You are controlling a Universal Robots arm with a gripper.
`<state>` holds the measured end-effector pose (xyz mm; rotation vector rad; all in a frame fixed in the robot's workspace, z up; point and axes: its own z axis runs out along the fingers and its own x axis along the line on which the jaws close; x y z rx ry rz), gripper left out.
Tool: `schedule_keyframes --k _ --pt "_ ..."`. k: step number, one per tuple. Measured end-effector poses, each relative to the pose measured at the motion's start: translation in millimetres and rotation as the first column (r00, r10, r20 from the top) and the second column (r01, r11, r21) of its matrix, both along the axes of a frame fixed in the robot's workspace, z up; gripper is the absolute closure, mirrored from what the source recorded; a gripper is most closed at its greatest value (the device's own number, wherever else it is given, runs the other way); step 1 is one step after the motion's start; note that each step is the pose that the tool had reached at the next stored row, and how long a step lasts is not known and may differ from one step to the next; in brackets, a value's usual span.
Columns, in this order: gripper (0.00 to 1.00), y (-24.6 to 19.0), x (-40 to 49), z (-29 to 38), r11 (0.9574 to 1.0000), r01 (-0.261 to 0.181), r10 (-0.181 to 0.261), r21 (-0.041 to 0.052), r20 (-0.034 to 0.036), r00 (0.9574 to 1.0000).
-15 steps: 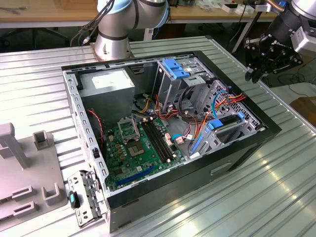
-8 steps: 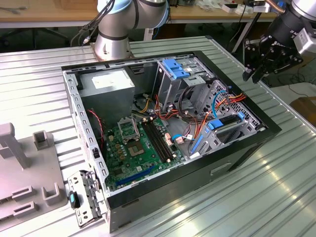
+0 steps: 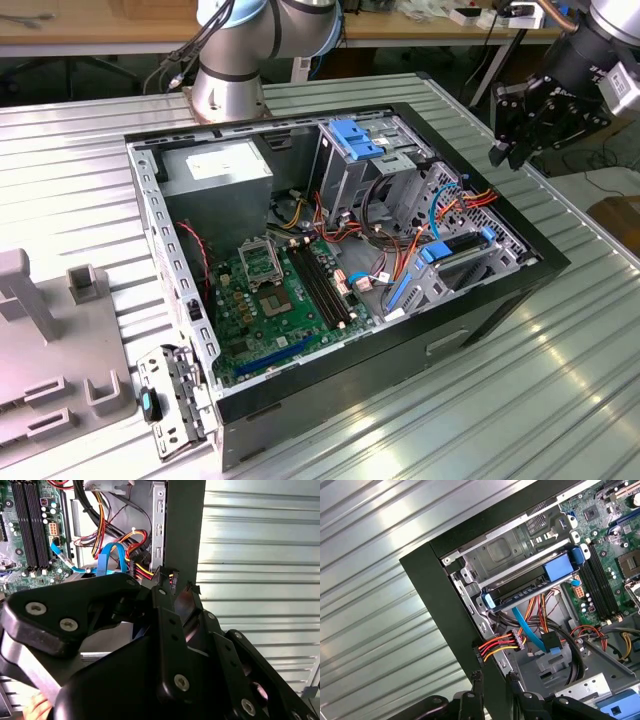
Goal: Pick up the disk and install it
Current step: 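Insert the first disk wire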
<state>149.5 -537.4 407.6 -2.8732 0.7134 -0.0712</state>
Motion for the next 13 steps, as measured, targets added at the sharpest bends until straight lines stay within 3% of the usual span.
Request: schedule_keyframes --k 13 --pt "0.68 0.0 0.0 -0.5 0.9999 -0.012 0.012 0.0002 0.0 0.9999"
